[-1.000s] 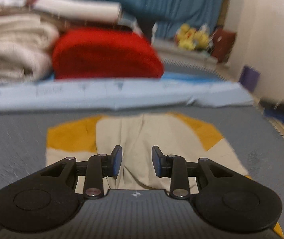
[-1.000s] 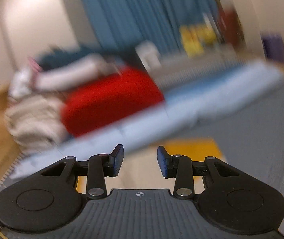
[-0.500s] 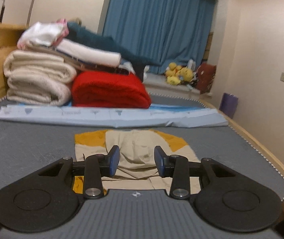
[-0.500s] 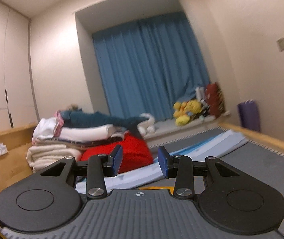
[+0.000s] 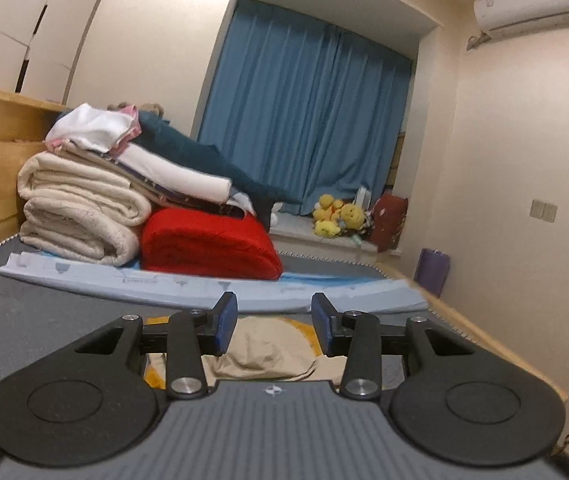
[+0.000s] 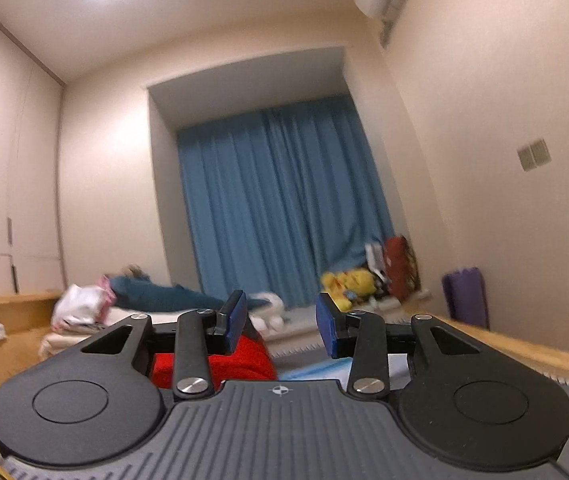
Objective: Fold large clothes
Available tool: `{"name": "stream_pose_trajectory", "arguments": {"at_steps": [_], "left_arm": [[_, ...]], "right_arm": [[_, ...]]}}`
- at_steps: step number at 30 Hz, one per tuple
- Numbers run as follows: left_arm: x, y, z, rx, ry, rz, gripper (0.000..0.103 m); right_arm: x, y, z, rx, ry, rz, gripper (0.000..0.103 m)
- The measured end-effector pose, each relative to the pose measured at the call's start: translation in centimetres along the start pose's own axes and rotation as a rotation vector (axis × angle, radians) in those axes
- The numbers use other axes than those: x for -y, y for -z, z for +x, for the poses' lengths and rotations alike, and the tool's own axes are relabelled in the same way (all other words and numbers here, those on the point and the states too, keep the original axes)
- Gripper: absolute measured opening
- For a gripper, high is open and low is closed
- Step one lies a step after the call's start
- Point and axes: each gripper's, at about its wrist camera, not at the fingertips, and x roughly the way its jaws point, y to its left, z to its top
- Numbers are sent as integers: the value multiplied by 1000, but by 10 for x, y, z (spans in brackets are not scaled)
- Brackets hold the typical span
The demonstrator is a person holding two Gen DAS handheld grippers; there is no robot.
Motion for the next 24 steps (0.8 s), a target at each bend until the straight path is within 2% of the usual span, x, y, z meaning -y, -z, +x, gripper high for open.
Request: {"name": "stream_pose_trajectory", "arguments": {"at_steps": [5, 8, 10, 11, 13, 16, 19, 24], "left_arm": [[-36, 69, 60, -142, -130, -64, 45], [-58, 125, 89, -251, -215, -98, 45], [-76, 164, 109, -379, -279, -109, 45], [-86, 178, 122, -479, -327, -128, 44], [-107, 197, 139, -606, -346, -195, 44], [-130, 208, 145, -645, -401, -258, 44], [-145, 217, 151, -688, -416, -303, 45], [-144, 228, 156, -753, -449, -251, 47]], "right_arm": [[29, 70, 44, -152, 101, 35, 40], [48, 133, 81, -336, 142, 37, 40], [55, 175, 104, -452, 166, 30, 40], [60, 196, 111, -512, 179, 18, 40], [59, 228, 134, -659, 221, 0, 40], [53, 261, 158, -767, 216, -44, 40], [53, 287, 177, -871, 255, -83, 40], [55, 317, 188, -998, 300, -91, 40]]}}
